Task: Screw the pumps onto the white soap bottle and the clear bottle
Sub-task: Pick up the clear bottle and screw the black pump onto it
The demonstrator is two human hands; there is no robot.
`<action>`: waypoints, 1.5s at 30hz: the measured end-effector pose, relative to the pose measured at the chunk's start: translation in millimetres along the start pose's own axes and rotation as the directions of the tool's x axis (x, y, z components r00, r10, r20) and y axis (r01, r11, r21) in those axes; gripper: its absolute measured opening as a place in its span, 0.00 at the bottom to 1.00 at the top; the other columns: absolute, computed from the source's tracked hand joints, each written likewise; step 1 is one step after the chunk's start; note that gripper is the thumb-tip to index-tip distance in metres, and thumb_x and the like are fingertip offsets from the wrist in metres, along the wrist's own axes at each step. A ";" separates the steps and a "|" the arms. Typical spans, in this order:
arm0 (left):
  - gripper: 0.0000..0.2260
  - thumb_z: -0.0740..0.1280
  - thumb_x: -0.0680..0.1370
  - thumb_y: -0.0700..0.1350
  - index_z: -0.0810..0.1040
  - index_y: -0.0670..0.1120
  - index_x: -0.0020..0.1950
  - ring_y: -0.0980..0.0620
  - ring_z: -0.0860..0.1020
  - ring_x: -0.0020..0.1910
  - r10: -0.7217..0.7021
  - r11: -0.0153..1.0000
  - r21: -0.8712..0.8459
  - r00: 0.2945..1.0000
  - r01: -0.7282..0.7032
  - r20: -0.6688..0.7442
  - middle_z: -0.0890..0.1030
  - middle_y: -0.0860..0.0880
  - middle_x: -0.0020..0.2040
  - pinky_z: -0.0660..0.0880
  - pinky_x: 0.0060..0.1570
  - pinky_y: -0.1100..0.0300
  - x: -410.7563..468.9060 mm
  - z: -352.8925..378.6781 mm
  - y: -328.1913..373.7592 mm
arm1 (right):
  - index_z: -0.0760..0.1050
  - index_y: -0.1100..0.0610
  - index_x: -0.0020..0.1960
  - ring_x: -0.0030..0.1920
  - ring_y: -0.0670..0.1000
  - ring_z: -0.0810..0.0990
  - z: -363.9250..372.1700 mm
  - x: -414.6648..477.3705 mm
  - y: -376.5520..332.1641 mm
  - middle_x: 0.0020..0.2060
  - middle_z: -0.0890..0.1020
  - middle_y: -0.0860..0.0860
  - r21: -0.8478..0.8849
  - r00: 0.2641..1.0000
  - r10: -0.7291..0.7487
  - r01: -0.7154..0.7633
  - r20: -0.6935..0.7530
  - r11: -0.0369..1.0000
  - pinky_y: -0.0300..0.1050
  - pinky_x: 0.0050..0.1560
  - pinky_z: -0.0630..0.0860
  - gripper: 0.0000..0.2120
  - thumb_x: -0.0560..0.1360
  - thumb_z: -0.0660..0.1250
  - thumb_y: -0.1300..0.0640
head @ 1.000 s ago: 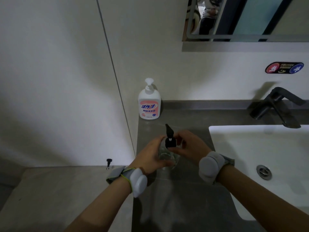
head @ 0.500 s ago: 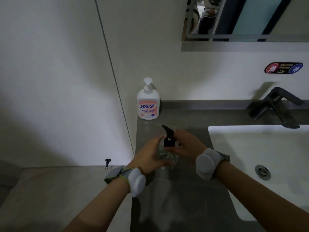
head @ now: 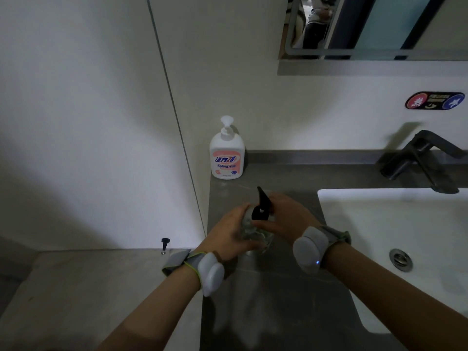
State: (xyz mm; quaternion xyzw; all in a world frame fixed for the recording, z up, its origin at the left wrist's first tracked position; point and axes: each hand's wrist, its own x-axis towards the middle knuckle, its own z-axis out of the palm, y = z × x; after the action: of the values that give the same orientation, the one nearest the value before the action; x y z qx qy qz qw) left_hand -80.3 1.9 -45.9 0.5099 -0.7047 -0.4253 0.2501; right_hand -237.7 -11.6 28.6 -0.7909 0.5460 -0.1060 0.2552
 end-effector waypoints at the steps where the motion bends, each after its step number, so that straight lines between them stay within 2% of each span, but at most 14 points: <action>1: 0.32 0.74 0.66 0.53 0.63 0.57 0.65 0.52 0.71 0.60 -0.008 1.000 0.006 1.000 0.008 0.002 0.72 0.51 0.63 0.67 0.60 0.57 0.3 0.4 -0.6 | 0.72 0.59 0.53 0.51 0.54 0.75 0.4 0.8 -0.1 0.52 0.77 0.58 -0.009 1.000 0.005 -0.005 0.003 1.000 0.46 0.52 0.71 0.17 0.70 0.67 0.50; 3: 0.31 0.73 0.66 0.54 0.62 0.57 0.64 0.53 0.71 0.60 -0.019 1.000 0.019 1.000 0.019 0.002 0.72 0.52 0.63 0.67 0.59 0.60 0.9 1.9 -2.7 | 0.72 0.59 0.55 0.53 0.55 0.75 2.0 1.3 -0.2 0.54 0.76 0.58 -0.021 1.000 0.005 -0.005 0.011 1.000 0.46 0.54 0.71 0.18 0.70 0.67 0.49; 6: 0.29 0.73 0.65 0.55 0.62 0.62 0.61 0.56 0.71 0.56 -0.005 1.000 0.025 1.000 0.005 -0.006 0.72 0.54 0.59 0.63 0.51 0.70 1.9 2.8 -4.0 | 0.71 0.59 0.56 0.53 0.55 0.74 5.3 -0.5 1.7 0.55 0.76 0.57 -0.036 0.999 0.034 -0.034 0.004 0.999 0.50 0.56 0.73 0.20 0.70 0.67 0.48; 8: 0.28 0.73 0.65 0.55 0.61 0.67 0.58 0.58 0.71 0.54 -0.001 1.000 0.021 1.000 0.001 -0.004 0.71 0.56 0.57 0.62 0.49 0.71 2.6 2.4 -4.5 | 0.71 0.59 0.56 0.53 0.55 0.74 6.8 -1.5 3.1 0.54 0.75 0.57 -0.027 0.999 0.040 -0.040 -0.003 0.999 0.50 0.56 0.73 0.20 0.69 0.67 0.48; 13: 0.28 0.74 0.65 0.54 0.63 0.64 0.58 0.60 0.71 0.53 0.022 0.999 0.035 0.999 -0.021 -0.035 0.71 0.58 0.55 0.62 0.49 0.78 2.3 4.4 -8.4 | 0.72 0.57 0.55 0.48 0.47 0.71 7.2 -4.1 4.7 0.54 0.75 0.55 0.045 0.999 0.003 -0.001 -0.035 0.999 0.40 0.49 0.67 0.18 0.70 0.67 0.50; 17: 0.33 0.74 0.66 0.54 0.62 0.54 0.66 0.52 0.71 0.61 -0.006 0.999 0.041 1.000 0.006 -0.010 0.72 0.50 0.63 0.67 0.60 0.60 3.5 4.6 -12.2 | 0.71 0.58 0.55 0.48 0.47 0.71 7.5 -5.1 4.6 0.53 0.76 0.55 0.050 0.999 -0.002 0.004 -0.049 0.999 0.39 0.48 0.67 0.18 0.70 0.67 0.50; 23: 0.36 0.74 0.66 0.53 0.61 0.52 0.68 0.50 0.69 0.63 -0.015 0.998 0.060 1.000 0.017 -0.024 0.70 0.49 0.66 0.65 0.61 0.60 1.5 4.2 -11.5 | 0.71 0.59 0.55 0.50 0.52 0.74 7.7 -2.6 4.2 0.53 0.75 0.57 0.028 1.000 0.021 -0.021 -0.011 0.999 0.44 0.51 0.71 0.18 0.70 0.67 0.51; 27: 0.37 0.74 0.66 0.53 0.59 0.52 0.69 0.48 0.69 0.65 -0.038 0.998 0.056 0.999 0.038 0.003 0.70 0.47 0.67 0.66 0.66 0.52 3.1 3.5 -10.9 | 0.71 0.56 0.52 0.47 0.50 0.73 11.6 -2.4 3.2 0.51 0.76 0.55 0.019 0.998 0.038 -0.037 -0.046 0.999 0.46 0.50 0.71 0.16 0.69 0.68 0.50; 30: 0.35 0.74 0.66 0.53 0.61 0.52 0.68 0.49 0.70 0.63 -0.026 0.998 0.049 1.000 0.027 -0.012 0.71 0.48 0.65 0.67 0.63 0.56 2.5 3.4 -8.7 | 0.71 0.55 0.54 0.52 0.54 0.75 14.2 -5.8 3.1 0.52 0.77 0.55 0.034 0.995 0.058 -0.056 -0.077 0.998 0.53 0.54 0.74 0.17 0.69 0.67 0.48; 32: 0.36 0.74 0.65 0.53 0.61 0.53 0.68 0.48 0.70 0.64 -0.013 0.999 0.053 1.000 0.014 -0.007 0.71 0.48 0.65 0.66 0.62 0.58 2.8 2.3 -8.4 | 0.71 0.54 0.54 0.52 0.55 0.75 15.3 -6.9 2.7 0.53 0.77 0.55 0.033 0.994 0.065 -0.062 -0.083 0.998 0.52 0.54 0.74 0.17 0.69 0.67 0.47; 36: 0.42 0.74 0.65 0.55 0.54 0.51 0.72 0.49 0.64 0.68 -0.030 0.998 0.056 0.999 0.027 0.040 0.66 0.47 0.70 0.63 0.68 0.50 5.4 2.4 -3.2 | 0.71 0.54 0.54 0.51 0.54 0.76 15.9 -7.0 3.9 0.52 0.77 0.55 0.044 0.995 0.074 -0.071 -0.068 0.996 0.51 0.54 0.74 0.17 0.70 0.66 0.46; 39: 0.35 0.72 0.68 0.52 0.59 0.50 0.70 0.48 0.67 0.66 -0.027 0.996 0.086 1.000 0.028 -0.008 0.69 0.46 0.68 0.65 0.67 0.51 5.9 4.2 -0.7 | 0.71 0.54 0.55 0.52 0.54 0.76 16.0 -6.8 6.0 0.53 0.77 0.55 0.046 0.996 0.077 -0.074 -0.052 0.996 0.48 0.53 0.73 0.17 0.71 0.65 0.45; 42: 0.32 0.72 0.68 0.52 0.62 0.51 0.68 0.50 0.70 0.63 -0.001 0.997 0.077 1.000 0.002 -0.012 0.71 0.47 0.65 0.65 0.61 0.59 3.6 2.5 1.4 | 0.71 0.55 0.55 0.51 0.54 0.76 18.4 -7.4 7.2 0.53 0.77 0.55 0.057 0.995 0.063 -0.059 -0.073 0.997 0.47 0.52 0.72 0.18 0.71 0.65 0.46; 45: 0.29 0.73 0.67 0.52 0.65 0.53 0.65 0.51 0.71 0.59 0.013 0.999 0.038 1.000 -0.012 -0.019 0.73 0.49 0.62 0.66 0.56 0.61 2.5 1.0 3.0 | 0.71 0.55 0.55 0.51 0.53 0.76 19.7 -7.2 6.3 0.53 0.77 0.55 0.087 0.995 0.070 -0.064 -0.064 0.994 0.46 0.52 0.72 0.17 0.71 0.65 0.46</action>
State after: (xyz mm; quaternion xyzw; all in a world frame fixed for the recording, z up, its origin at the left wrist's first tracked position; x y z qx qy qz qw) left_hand -83.5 0.3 -44.0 0.5142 -0.7134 -0.4053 0.2499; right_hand -236.8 -1.0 9.4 -0.7564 0.5756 -0.1471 0.2735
